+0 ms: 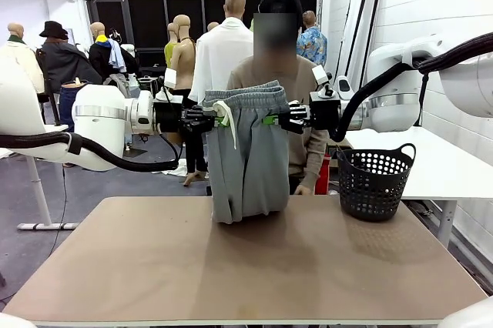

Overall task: Fold the training pants.
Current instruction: Release the ends of the Training pants and then grab the overlapped ends.

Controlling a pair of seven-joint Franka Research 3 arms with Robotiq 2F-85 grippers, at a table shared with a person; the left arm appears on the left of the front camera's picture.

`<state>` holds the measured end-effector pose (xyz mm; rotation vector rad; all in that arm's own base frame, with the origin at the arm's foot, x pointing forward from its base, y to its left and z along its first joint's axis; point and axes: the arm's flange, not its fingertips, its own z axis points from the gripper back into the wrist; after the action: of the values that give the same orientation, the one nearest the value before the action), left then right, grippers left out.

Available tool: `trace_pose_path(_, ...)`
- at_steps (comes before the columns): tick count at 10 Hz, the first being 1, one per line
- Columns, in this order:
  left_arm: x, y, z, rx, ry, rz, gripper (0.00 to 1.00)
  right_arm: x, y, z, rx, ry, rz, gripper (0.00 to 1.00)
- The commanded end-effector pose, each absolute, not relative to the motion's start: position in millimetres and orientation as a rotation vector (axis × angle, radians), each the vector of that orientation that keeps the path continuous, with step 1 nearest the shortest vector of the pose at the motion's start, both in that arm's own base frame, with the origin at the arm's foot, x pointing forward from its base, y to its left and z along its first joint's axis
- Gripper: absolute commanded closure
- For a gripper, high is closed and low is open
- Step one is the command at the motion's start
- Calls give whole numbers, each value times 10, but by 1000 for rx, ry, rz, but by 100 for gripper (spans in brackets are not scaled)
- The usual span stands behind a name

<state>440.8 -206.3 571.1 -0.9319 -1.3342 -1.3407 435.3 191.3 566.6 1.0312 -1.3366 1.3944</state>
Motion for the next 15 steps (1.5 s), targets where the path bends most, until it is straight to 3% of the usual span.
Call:
trace_pose_path(1,4388,-2067,5714,-942,-1342,-1328,100,4350,1917,5691,1034,-1343,1394,100)
trace_pose_path(15,4388,-2067,5714,-942,-1342,-1328,100,4350,1917,5691,1034,-1343,1394,100)
